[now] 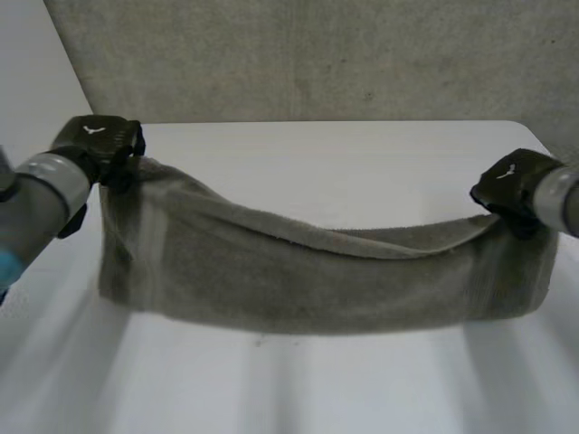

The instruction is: Fold the laundry

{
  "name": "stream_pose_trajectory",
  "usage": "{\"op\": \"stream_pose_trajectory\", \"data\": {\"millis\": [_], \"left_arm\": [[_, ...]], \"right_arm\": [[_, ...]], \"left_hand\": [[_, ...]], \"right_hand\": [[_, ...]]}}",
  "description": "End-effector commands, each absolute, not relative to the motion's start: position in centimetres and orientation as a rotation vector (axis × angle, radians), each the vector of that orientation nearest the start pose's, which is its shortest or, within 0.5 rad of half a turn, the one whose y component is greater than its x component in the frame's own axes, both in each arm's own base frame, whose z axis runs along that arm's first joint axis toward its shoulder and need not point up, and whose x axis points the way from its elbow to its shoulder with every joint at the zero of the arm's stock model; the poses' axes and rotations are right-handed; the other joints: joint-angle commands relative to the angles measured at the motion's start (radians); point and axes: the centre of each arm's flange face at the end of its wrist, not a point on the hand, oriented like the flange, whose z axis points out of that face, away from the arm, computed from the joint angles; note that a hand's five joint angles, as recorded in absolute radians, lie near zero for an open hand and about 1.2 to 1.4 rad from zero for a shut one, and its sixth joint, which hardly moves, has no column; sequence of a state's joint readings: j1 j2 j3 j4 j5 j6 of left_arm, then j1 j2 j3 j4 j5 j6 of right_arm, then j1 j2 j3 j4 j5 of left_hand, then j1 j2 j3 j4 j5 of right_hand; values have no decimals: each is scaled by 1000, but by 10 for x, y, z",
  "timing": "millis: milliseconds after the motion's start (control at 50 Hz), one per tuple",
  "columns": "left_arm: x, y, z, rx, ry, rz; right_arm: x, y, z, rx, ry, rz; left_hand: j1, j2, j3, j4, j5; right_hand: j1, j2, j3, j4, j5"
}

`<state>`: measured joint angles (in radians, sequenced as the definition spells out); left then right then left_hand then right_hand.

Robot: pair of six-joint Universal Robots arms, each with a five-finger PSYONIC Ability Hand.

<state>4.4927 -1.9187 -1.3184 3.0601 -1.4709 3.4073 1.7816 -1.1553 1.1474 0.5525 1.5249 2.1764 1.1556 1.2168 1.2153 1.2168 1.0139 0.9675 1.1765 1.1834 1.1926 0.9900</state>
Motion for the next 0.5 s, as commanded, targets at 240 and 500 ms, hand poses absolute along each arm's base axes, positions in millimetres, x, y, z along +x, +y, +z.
{"op": "stream_pose_trajectory", "data": {"millis": [240, 500], "left_arm": [[-220, -382, 445, 78, 1468, -3073], [-222, -380, 260, 160, 2153, -2624]], "right_arm": [[231, -367, 430, -710, 1521, -3234], [234, -355, 276, -1221, 2006, -2581]], "left_hand": [[241, 179, 181, 180, 208], [241, 179, 181, 180, 208]], "right_hand": [[429, 220, 213, 204, 232], [429, 220, 213, 204, 232]]}}
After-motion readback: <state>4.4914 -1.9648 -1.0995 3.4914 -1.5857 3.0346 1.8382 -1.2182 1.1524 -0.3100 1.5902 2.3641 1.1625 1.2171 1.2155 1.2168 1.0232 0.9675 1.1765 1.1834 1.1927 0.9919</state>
